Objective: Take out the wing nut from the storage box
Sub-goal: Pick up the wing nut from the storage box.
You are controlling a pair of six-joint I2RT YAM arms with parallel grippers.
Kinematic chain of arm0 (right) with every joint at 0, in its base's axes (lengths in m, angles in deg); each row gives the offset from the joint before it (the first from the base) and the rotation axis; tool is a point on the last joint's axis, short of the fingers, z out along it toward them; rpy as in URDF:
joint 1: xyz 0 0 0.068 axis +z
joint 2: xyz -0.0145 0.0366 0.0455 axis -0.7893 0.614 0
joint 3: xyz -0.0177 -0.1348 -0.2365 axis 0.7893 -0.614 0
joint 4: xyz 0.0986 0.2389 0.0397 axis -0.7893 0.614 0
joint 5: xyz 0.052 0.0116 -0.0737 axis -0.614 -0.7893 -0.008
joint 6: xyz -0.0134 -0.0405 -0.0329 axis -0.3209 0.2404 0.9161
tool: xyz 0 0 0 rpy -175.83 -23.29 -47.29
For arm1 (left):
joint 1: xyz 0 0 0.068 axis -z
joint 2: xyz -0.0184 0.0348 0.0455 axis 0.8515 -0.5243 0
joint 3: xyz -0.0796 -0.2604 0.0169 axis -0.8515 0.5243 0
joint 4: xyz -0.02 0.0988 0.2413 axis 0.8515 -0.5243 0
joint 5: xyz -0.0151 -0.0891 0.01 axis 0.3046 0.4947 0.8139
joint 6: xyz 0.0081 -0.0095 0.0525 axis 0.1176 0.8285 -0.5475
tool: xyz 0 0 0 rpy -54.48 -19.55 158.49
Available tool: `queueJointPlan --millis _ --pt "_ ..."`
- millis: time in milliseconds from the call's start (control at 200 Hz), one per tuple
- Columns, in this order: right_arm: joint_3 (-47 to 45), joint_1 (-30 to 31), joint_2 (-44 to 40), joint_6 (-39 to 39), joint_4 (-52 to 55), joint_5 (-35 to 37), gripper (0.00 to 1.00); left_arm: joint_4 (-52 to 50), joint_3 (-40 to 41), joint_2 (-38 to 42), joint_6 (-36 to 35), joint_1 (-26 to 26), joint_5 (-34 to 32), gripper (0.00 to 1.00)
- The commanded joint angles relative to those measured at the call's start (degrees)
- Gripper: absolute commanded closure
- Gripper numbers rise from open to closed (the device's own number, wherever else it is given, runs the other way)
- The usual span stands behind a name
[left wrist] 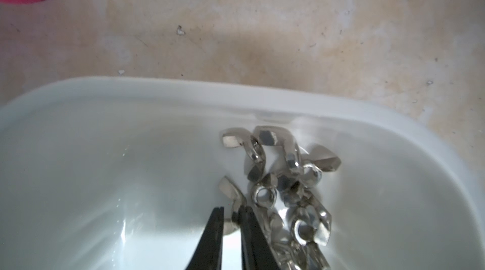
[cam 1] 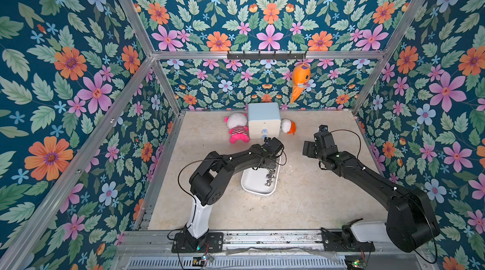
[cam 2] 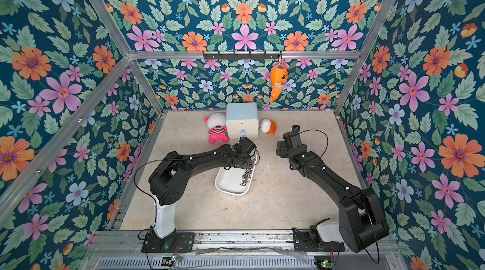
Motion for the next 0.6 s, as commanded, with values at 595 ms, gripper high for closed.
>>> queueJointPlan --millis 595 --pt "-0.25 -0.02 -0.27 -0.91 -0.54 0.27 0.09 0.48 0.89 1.81 0.1 -0.03 -1.5 1.0"
